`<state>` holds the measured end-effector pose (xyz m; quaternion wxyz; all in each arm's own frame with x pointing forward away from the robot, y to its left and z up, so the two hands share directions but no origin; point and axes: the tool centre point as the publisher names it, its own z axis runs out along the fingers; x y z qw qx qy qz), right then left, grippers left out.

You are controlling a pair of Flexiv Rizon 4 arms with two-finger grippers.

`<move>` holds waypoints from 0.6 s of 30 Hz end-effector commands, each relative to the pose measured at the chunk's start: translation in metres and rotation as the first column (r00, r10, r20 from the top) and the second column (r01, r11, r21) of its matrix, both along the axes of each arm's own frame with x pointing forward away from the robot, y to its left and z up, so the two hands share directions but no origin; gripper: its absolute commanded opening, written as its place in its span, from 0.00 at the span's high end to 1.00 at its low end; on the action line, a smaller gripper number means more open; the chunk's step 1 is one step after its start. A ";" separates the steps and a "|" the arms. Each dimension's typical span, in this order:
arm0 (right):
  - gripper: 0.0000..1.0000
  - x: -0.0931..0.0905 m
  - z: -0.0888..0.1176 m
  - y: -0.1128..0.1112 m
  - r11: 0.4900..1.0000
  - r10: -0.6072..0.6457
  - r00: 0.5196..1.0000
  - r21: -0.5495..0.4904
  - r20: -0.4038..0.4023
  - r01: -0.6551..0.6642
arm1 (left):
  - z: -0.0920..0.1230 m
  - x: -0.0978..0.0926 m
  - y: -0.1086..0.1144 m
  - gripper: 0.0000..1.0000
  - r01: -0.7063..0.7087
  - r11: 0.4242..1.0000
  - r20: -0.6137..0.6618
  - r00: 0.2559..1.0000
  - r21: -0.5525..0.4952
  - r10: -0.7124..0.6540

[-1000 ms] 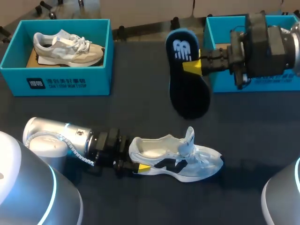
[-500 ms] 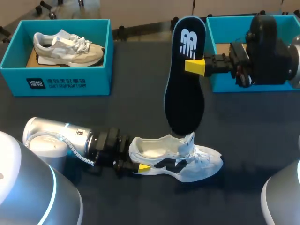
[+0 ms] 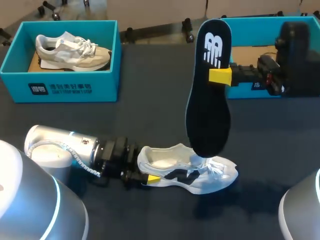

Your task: Take the shoe out of the shoebox, open the shoe tongue, remove and reinsert the insole, then place the shoe into the shoebox

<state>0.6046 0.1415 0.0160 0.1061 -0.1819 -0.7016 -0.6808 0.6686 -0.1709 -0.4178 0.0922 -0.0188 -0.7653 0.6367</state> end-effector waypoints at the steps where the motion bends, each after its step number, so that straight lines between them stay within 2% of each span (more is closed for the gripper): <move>1: 1.00 -0.008 0.003 0.005 0.999 -0.031 1.000 -0.007 0.000 0.031 | -0.005 0.002 -0.001 1.00 -0.001 1.000 0.000 1.000 0.002 0.001; 18: 1.00 -0.017 0.006 -0.008 1.000 -0.012 0.999 -0.021 -0.048 0.011 | -0.005 0.002 -0.001 1.00 -0.001 1.000 0.000 1.000 0.002 0.001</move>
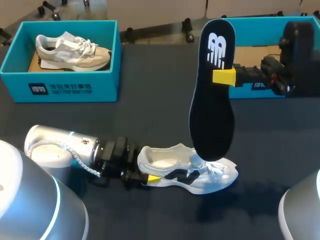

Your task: Take the shoe out of the shoebox, open the shoe tongue, remove and reinsert the insole, then place the shoe into the shoebox

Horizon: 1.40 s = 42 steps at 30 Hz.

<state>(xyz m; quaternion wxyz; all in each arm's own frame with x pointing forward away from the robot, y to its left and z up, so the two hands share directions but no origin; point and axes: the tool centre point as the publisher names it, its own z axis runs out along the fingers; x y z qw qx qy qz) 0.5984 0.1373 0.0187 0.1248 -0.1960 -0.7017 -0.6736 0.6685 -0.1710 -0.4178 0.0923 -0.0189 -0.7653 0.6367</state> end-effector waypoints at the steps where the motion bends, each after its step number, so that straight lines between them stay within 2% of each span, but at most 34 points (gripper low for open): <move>1: 1.00 -0.012 0.003 -0.004 1.000 -0.014 1.000 -0.017 0.003 0.014 | -0.005 0.002 -0.001 1.00 -0.001 1.000 0.000 1.000 0.002 0.001; 21: 1.00 -0.018 0.004 -0.006 0.999 -0.005 1.000 -0.044 -0.001 0.005 | -0.003 0.003 -0.001 1.00 0.010 1.000 0.011 1.000 -0.007 -0.010; 23: 1.00 -0.018 0.004 -0.006 0.999 -0.005 1.000 -0.044 -0.001 0.005 | -0.003 0.003 -0.001 0.67 0.016 1.000 0.007 1.000 -0.006 -0.016; 24: 1.00 -0.018 0.004 -0.006 0.999 -0.005 1.000 -0.044 -0.001 0.005 | -0.003 0.004 0.000 0.02 0.019 1.000 0.018 1.000 -0.005 -0.019; 42: 1.00 -0.018 0.004 -0.006 0.999 -0.005 1.000 -0.044 -0.001 0.005 | 0.001 0.012 0.012 0.00 0.047 0.999 0.038 0.998 0.003 -0.047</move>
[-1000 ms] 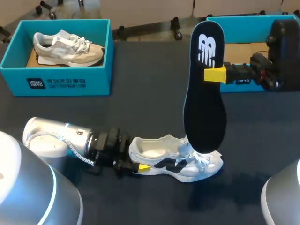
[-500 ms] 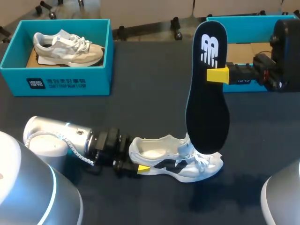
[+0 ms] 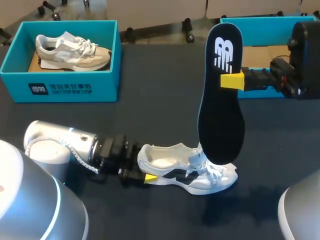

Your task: Take the shoe out of the shoebox, open the shoe tongue, remove and reinsert the insole, then place the shoe into the shoebox

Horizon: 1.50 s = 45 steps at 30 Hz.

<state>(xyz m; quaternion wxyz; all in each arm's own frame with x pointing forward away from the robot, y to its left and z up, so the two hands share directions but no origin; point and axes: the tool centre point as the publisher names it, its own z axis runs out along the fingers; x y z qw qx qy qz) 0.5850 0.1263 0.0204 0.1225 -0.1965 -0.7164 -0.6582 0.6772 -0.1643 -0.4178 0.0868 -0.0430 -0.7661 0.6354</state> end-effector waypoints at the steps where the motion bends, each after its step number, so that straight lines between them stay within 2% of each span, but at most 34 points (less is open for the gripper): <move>1: 1.00 -0.004 0.002 0.005 1.000 -0.011 1.000 -0.002 -0.001 0.011 | 0.001 0.003 0.006 0.00 0.020 1.000 0.001 1.000 0.006 -0.020; 19: 1.00 -0.004 0.002 0.005 1.000 -0.011 1.000 -0.002 -0.001 0.011 | 0.011 0.013 0.024 0.00 0.037 0.997 0.061 0.997 0.074 -0.041; 35: 1.00 -0.004 0.002 0.005 1.000 -0.011 1.000 -0.002 -0.001 0.011 | 0.025 0.009 0.052 0.00 0.025 0.963 0.169 0.983 0.269 -0.073; 40: 1.00 -0.004 0.002 0.005 1.000 -0.011 1.000 -0.002 -0.001 0.011 | 0.035 0.009 0.059 0.00 0.023 0.931 0.079 0.995 0.364 -0.055; 45: 1.00 -0.004 0.002 0.005 1.000 -0.011 1.000 -0.002 -0.001 0.011 | 0.035 0.009 0.059 0.00 0.023 0.931 0.079 0.995 0.364 -0.055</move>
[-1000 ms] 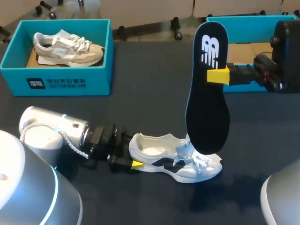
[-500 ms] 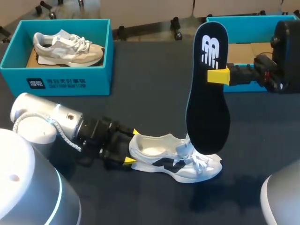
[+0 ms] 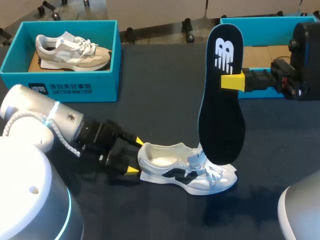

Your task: Take the shoe out of the shoebox, open the shoe tongue, remove and reinsert the insole, then place the shoe into the shoebox

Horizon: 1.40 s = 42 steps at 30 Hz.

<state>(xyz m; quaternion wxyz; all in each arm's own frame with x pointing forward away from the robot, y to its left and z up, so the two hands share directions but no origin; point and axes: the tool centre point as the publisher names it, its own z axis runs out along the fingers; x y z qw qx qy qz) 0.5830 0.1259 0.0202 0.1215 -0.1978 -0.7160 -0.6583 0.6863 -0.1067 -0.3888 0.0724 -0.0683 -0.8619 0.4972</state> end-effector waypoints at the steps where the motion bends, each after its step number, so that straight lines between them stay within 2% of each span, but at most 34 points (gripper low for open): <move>1: 1.00 -0.002 0.002 0.006 1.000 -0.008 1.000 -0.002 -0.001 0.008 | 0.006 0.000 0.001 0.00 0.002 0.999 0.005 1.000 0.042 -0.003; 9: 1.00 -0.002 0.002 0.006 1.000 -0.008 1.000 -0.002 -0.001 0.008 | 0.006 0.000 0.001 0.00 0.002 0.999 0.005 1.000 0.042 -0.003; 15: 1.00 -0.002 0.002 0.006 1.000 -0.008 1.000 -0.002 -0.001 0.008 | 0.019 0.012 -0.003 0.00 -0.039 0.978 0.095 0.995 0.206 0.020; 17: 1.00 -0.002 0.002 0.006 1.000 -0.008 1.000 -0.002 -0.001 0.008 | 0.021 0.015 -0.001 0.00 -0.028 0.972 0.081 0.997 0.235 0.010; 19: 1.00 -0.002 0.002 0.006 1.000 -0.008 1.000 -0.002 -0.001 0.008 | 0.019 0.015 -0.001 0.00 -0.049 0.953 0.163 0.987 0.297 0.000; 21: 1.00 -0.002 0.002 0.006 1.000 -0.008 1.000 -0.002 -0.001 0.008 | 0.018 0.013 0.001 0.00 -0.013 0.945 0.143 0.989 0.326 -0.036; 25: 1.00 -0.002 0.002 0.006 1.000 -0.008 1.000 -0.002 -0.001 0.008 | 0.013 0.010 0.004 0.00 0.009 0.914 0.190 0.977 0.405 -0.094; 33: 1.00 -0.002 0.002 0.006 1.000 -0.008 1.000 -0.002 -0.001 0.008 | 0.010 0.008 0.005 0.00 0.029 0.859 0.189 0.971 0.511 -0.145; 42: 1.00 -0.002 0.002 0.006 1.000 -0.008 1.000 -0.002 -0.001 0.008 | 0.017 0.003 -0.001 0.00 0.024 0.825 0.217 0.960 0.564 -0.176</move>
